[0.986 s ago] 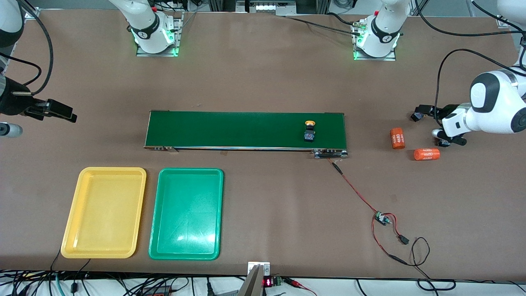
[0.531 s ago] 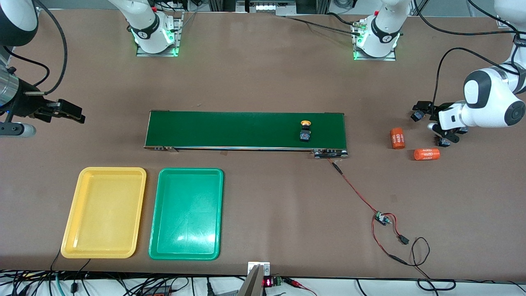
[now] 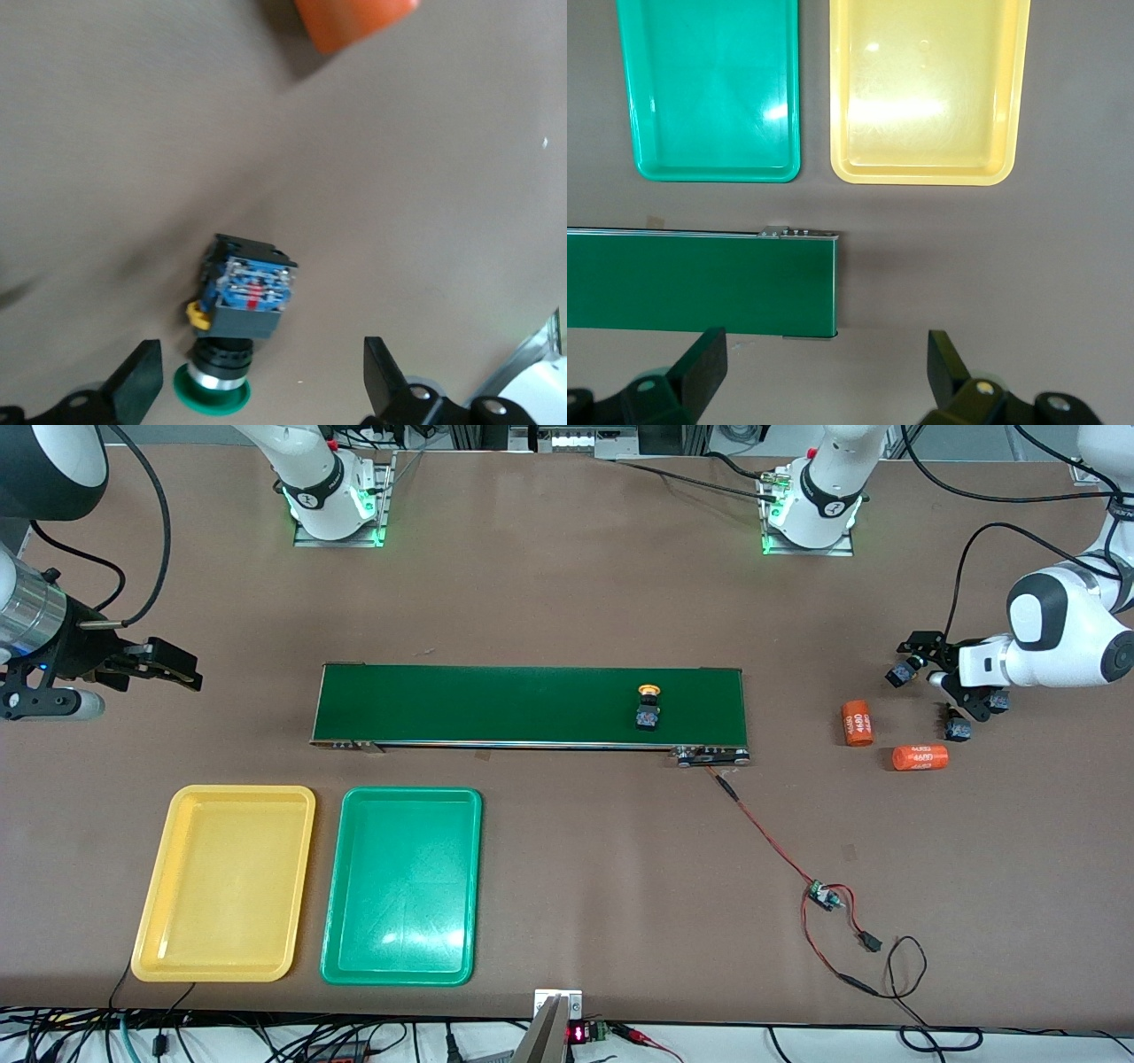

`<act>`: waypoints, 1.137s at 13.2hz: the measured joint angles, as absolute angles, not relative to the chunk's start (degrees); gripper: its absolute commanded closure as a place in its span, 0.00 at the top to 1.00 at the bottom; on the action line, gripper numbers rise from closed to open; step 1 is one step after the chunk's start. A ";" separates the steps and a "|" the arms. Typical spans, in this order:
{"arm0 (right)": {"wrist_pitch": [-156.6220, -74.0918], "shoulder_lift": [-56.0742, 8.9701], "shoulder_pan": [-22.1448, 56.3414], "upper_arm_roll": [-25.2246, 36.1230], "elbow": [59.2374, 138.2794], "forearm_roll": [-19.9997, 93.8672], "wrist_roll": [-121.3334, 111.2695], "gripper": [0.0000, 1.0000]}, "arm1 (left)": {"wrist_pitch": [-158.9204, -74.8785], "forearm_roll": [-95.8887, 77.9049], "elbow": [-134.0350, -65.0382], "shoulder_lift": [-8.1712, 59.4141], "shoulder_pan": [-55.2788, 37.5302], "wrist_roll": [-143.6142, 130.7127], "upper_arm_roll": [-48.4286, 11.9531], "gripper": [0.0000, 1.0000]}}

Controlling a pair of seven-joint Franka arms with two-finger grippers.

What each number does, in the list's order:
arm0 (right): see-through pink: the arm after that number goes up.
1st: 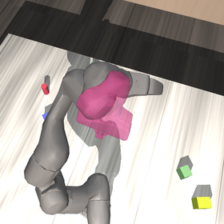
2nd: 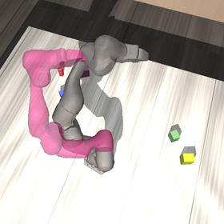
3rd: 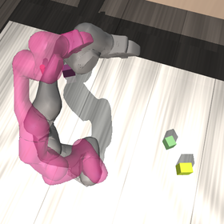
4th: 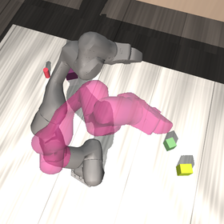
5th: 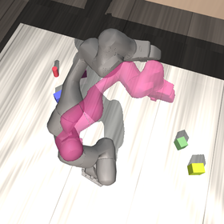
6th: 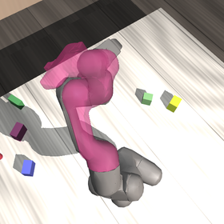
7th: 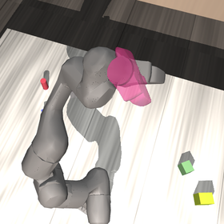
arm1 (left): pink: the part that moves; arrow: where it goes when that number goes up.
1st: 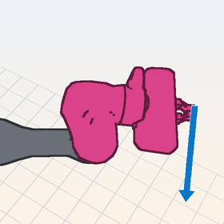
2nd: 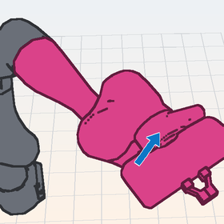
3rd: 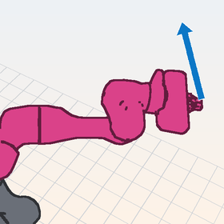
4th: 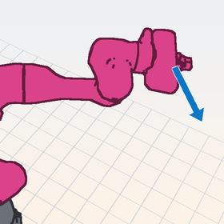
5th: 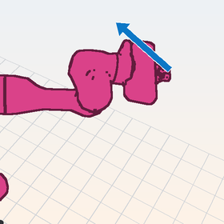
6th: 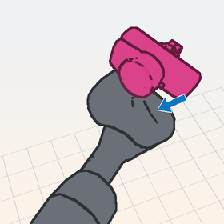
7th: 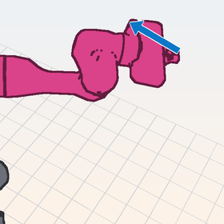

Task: Sort buttons by color to trays
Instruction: 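Grasp a green-capped button with the left gripper while the right gripper rises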

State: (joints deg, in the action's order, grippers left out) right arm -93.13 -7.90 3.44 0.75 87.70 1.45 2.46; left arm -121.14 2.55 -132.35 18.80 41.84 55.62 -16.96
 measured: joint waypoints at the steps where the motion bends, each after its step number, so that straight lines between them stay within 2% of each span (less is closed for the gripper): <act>1: -93.37 -7.90 3.44 0.76 87.70 1.45 2.47 1.00 | -121.21 2.55 -132.88 18.78 41.84 56.04 -17.01 1.00; 3: -93.49 -7.90 3.44 0.75 87.70 1.44 2.47 1.00 | -123.06 2.56 -133.95 18.55 41.84 57.07 -17.18 1.00; 6: -93.45 -7.90 3.33 0.84 87.70 1.25 2.38 1.00 | -130.19 2.56 -136.17 17.97 41.84 61.24 -17.27 1.00; 11: -92.83 -7.90 3.52 0.75 87.76 1.25 2.15 1.00 | -131.78 2.56 -138.50 17.58 41.84 62.42 -17.33 1.00; 12: -92.57 -7.90 3.65 0.74 87.77 1.26 2.01 1.00 | -132.28 2.56 -138.85 17.58 41.84 62.61 -17.35 0.97; 13: -92.23 -7.90 3.79 0.74 87.79 1.27 1.37 1.00 | -133.25 2.56 -139.17 17.57 41.84 63.04 -17.36 0.90; 14: -92.01 -7.90 3.86 0.73 87.80 1.27 -0.30 1.00 | -133.92 2.56 -139.34 17.51 41.85 63.68 -17.35 0.79; 15: -91.87 -7.90 3.85 0.77 87.81 1.27 -2.91 1.00 | -134.36 2.56 -139.44 17.44 41.86 64.48 -17.35 0.50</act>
